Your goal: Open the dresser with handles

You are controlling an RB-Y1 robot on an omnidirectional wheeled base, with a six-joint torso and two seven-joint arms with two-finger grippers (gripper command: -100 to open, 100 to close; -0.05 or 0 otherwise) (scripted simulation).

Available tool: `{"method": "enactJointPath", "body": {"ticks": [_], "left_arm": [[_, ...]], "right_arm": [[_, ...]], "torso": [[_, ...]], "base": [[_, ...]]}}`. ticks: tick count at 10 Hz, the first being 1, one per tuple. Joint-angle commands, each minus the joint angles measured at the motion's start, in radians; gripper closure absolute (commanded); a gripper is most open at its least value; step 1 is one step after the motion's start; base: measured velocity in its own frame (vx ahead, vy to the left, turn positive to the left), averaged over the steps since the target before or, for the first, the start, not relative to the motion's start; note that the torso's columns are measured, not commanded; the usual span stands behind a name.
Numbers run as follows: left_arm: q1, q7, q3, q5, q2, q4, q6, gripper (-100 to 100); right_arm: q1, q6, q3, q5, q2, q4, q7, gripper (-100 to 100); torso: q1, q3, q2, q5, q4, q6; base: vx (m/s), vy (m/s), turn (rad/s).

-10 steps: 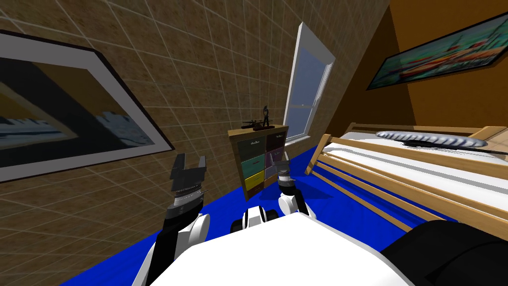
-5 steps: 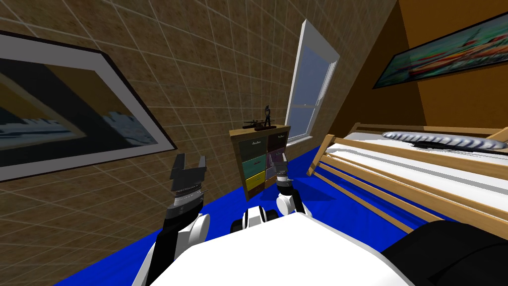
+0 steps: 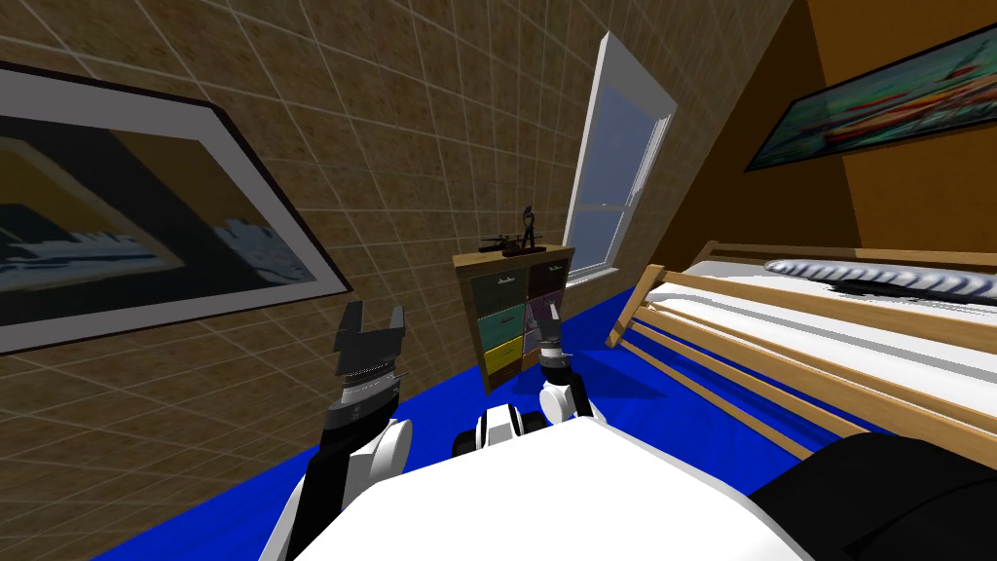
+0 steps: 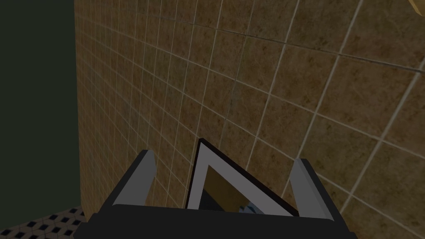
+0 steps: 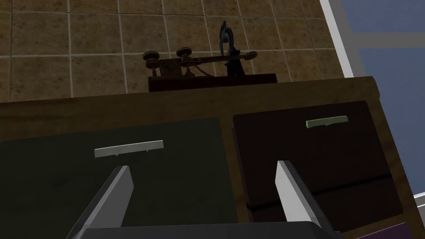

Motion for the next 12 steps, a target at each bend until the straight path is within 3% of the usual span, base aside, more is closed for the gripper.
{"method": "enactJointPath", "body": {"ticks": [1, 2, 3, 5, 6, 8, 9, 11, 12], "left_arm": [[0.0, 0.0, 0.0, 0.0, 0.0, 0.0, 0.0, 0], [0.0, 0.0, 0.0, 0.0, 0.0, 0.0, 0.0, 0], [0.0, 0.0, 0.0, 0.0, 0.0, 0.0, 0.0, 0], [0.0, 0.0, 0.0, 0.0, 0.0, 0.0, 0.0, 0], [0.0, 0.0, 0.0, 0.0, 0.0, 0.0, 0.0, 0], [0.0, 0.0, 0.0, 0.0, 0.0, 0.0, 0.0, 0], [0.0, 0.0, 0.0, 0.0, 0.0, 0.0, 0.0, 0], [0.0, 0.0, 0.0, 0.0, 0.0, 0.0, 0.0, 0], [0.0, 0.0, 0.0, 0.0, 0.0, 0.0, 0.0, 0]], "right_arm": [[-0.015, -0.022, 0.024, -0.039, -0.004, 0.036, -0.076, -100], [-0.015, -0.022, 0.024, -0.039, -0.004, 0.036, -0.093, -100], [-0.03, -0.043, 0.047, -0.078, -0.009, 0.07, -0.127, -100], [-0.03, -0.043, 0.047, -0.078, -0.009, 0.07, -0.171, -100], [-0.045, -0.063, 0.069, -0.118, -0.015, 0.105, -0.205, -100], [-0.045, -0.063, 0.069, -0.118, -0.015, 0.105, -0.248, -100], [-0.06, -0.082, 0.092, -0.158, -0.021, 0.14, -0.284, -100], [-0.06, -0.082, 0.092, -0.158, -0.021, 0.14, -0.323, -100], [-0.076, -0.101, 0.114, -0.198, -0.027, 0.174, -0.361, -100]], "torso": [[0.0, 0.0, 0.0, 0.0, 0.0, -0.001], [0.0, 0.0, 0.0, 0.0, 0.0, 0.0], [0.0, 0.0, 0.0, 0.0, 0.0, 0.0], [0.0, 0.0, 0.0, 0.0, 0.0, 0.0], [0.0, 0.0, 0.0, 0.0, 0.0, 0.0], [0.0, 0.0, 0.0, 0.0, 0.0, 0.0], [0.0, 0.0, 0.0, 0.0, 0.0, 0.0], [0.0, 0.0, 0.0, 0.0, 0.0, 0.0], [0.0, 0.0, 0.0, 0.0, 0.0, 0.0]], "base": [[0.013, 0.004, 0.053], [0.007, 0.002, -0.013], [0.01, 0.006, 0.086], [0.01, 0.003, 0.028], [0.011, 0.005, 0.095], [0.006, 0.002, 0.031], [0.008, 0.005, 0.094], [0.005, 0.002, 0.033], [0.006, 0.006, 0.104]]}}
